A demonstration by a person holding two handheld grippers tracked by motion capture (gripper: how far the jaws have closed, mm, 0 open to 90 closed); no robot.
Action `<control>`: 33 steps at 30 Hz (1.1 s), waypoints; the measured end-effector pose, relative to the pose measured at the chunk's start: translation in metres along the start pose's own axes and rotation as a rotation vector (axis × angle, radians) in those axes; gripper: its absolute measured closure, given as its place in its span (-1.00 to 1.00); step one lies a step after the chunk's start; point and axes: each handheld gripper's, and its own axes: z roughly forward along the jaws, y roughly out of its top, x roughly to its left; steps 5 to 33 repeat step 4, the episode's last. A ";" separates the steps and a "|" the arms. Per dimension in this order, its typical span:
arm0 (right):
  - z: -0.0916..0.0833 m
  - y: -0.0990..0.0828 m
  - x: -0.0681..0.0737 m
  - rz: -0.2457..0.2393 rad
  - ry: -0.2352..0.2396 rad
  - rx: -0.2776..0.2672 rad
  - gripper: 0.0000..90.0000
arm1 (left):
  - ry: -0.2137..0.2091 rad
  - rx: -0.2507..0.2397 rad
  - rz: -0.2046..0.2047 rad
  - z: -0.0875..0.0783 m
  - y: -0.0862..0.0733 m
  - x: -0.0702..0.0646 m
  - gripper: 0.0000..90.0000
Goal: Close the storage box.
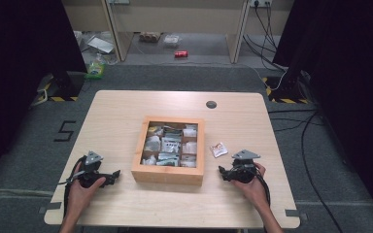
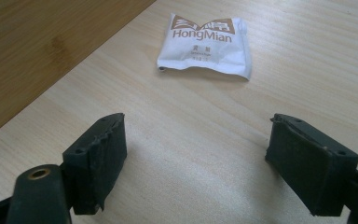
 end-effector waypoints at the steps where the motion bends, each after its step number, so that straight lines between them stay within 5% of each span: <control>1: 0.000 0.000 0.000 0.000 0.000 0.000 -0.56 | 0.000 0.000 0.000 0.000 0.000 0.000 -1.00; 33: 0.000 0.000 0.000 0.000 0.000 -0.001 -0.56 | 0.000 0.000 0.000 0.000 0.000 0.000 -1.00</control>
